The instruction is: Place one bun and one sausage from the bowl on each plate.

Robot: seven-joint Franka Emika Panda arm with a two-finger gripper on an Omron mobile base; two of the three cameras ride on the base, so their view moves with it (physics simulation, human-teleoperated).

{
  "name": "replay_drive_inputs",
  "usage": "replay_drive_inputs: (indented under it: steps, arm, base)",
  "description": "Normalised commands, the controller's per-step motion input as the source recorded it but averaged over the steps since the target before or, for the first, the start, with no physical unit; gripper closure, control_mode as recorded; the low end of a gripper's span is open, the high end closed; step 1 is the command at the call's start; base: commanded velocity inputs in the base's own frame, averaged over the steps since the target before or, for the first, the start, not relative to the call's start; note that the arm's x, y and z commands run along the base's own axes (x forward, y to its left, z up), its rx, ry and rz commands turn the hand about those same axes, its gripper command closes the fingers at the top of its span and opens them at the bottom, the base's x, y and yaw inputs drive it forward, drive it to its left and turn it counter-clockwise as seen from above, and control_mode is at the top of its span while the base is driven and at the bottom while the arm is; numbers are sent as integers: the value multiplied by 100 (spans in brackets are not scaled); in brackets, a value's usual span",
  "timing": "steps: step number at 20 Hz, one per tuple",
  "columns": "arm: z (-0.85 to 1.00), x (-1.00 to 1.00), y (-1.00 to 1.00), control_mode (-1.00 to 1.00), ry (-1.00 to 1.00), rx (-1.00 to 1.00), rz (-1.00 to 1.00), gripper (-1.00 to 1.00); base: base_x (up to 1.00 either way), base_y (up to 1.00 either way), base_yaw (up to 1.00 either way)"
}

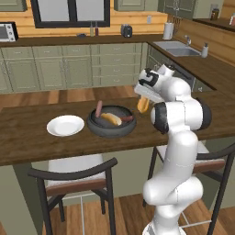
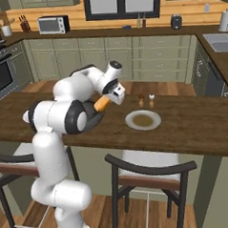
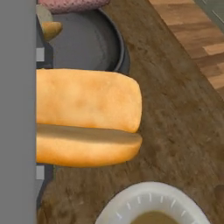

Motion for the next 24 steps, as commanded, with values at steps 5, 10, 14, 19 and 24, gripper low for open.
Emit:
replay_drive_inputs:
  steps: [5, 10, 14, 19, 24]
  arm:
    - [-23, -29, -100, -100, 14, -5, -31, 100]
    - [-45, 18, -84, -100, 13, -4, -21, 100]
    - [-31, 59, -50, -100, 5, 0, -10, 100]
    - [-32, 41, -27, -100, 0, 0, -3, 100]
    - [-35, 24, -6, -100, 1, 0, 0, -100]
  base:
    - [0, 0, 0]
    - [0, 0, 0]
    - [0, 0, 0]
    - [0, 0, 0]
    - [0, 0, 0]
